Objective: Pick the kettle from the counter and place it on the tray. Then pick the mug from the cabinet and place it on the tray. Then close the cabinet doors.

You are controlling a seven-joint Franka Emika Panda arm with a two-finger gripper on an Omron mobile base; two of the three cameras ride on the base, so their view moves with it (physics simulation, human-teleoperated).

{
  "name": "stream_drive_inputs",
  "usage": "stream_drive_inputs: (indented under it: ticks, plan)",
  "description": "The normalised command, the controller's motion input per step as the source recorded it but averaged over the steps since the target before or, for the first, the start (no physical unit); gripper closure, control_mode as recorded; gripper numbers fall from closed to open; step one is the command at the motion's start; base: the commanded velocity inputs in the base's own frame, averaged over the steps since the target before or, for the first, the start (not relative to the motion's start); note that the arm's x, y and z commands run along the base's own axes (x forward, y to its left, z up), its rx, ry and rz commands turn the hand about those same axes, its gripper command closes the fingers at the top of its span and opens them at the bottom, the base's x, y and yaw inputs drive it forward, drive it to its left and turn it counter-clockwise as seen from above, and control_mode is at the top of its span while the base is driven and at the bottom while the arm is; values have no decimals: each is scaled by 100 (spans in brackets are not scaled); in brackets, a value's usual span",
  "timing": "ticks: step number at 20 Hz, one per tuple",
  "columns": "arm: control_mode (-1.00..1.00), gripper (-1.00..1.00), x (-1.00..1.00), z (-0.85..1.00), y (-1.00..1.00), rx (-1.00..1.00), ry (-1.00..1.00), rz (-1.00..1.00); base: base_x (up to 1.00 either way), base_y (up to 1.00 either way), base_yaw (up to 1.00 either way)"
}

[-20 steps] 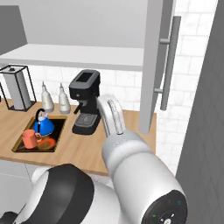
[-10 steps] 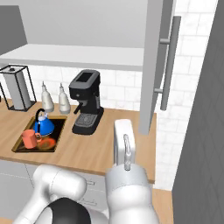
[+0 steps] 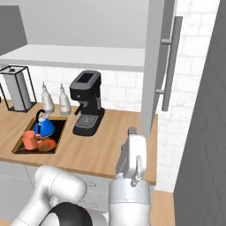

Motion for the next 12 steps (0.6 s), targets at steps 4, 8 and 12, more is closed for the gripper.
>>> stream_drive_inputs:
  ticks: [4, 8, 12]
  plan:
    - [-100, -100, -38, 12, -42, 0, 0, 0, 0, 0, 0]
    - [-100, -100, -58, 18, -42, 0, 1, 0, 0, 0, 0]
    - [-100, 100, -15, 9, -48, 0, 10, 0, 0, 0, 0]
